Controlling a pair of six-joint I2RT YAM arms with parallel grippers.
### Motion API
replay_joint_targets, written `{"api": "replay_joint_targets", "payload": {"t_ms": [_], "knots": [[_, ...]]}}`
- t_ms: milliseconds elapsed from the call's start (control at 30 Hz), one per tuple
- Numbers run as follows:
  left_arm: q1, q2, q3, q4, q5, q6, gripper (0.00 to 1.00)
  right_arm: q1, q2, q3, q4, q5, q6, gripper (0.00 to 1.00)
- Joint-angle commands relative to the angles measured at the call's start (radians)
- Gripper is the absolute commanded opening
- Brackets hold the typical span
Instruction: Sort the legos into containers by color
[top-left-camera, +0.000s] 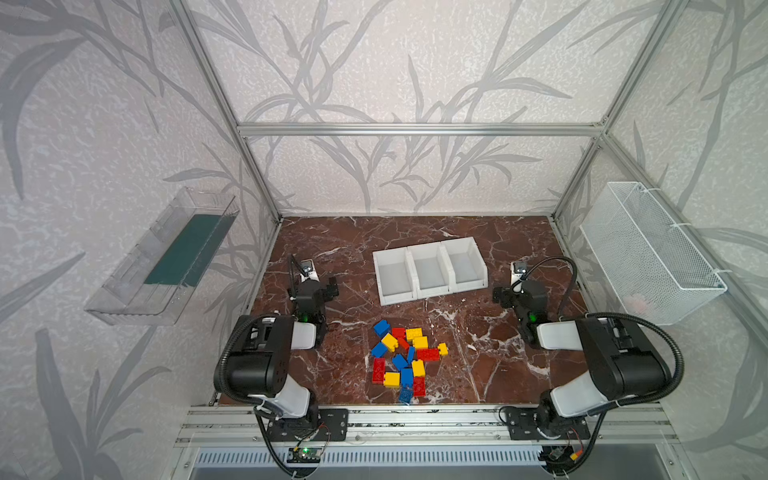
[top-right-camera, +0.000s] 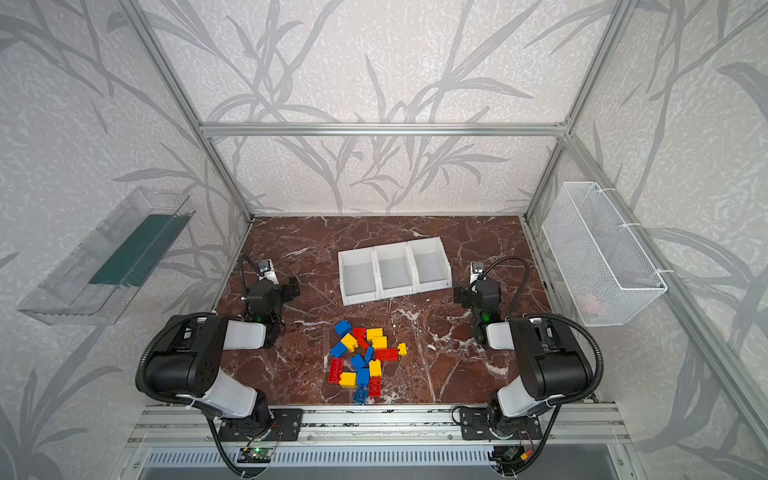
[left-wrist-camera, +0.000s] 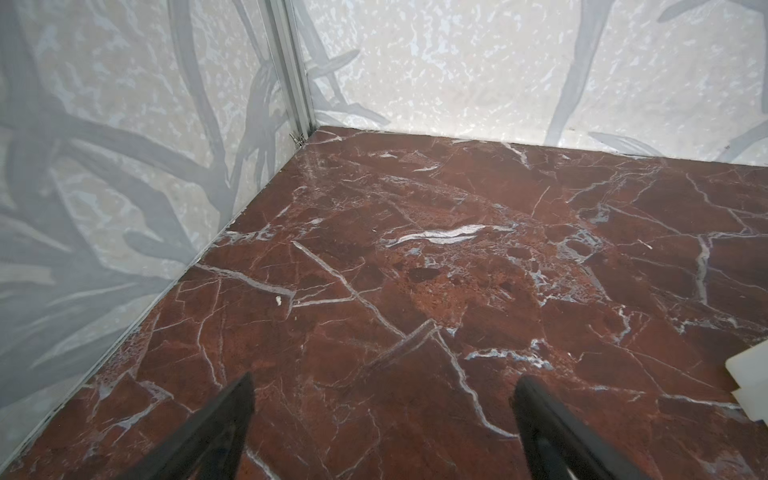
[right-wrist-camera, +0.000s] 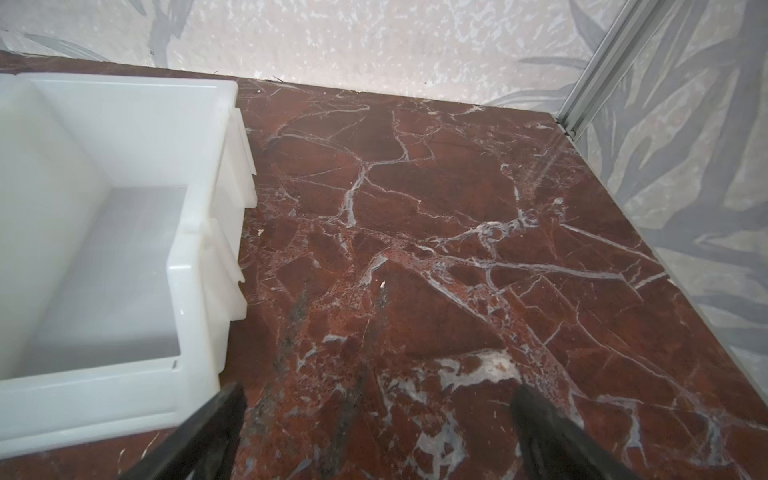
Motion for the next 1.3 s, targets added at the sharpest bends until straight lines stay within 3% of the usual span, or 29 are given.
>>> {"api": "replay_joint_targets", "payload": {"t_ms": [0,1267], "knots": [[0.003,0.008,-0.005,0.02,0.005,0.015,0.99,0.004,-0.017,0.017,0.012,-0.002,-0.008,0.99],[0.009,0.007,0.0,0.012,0.02,0.013,0.99,0.004,-0.016,0.018,0.012,0.002,-0.005,0.99]]}}
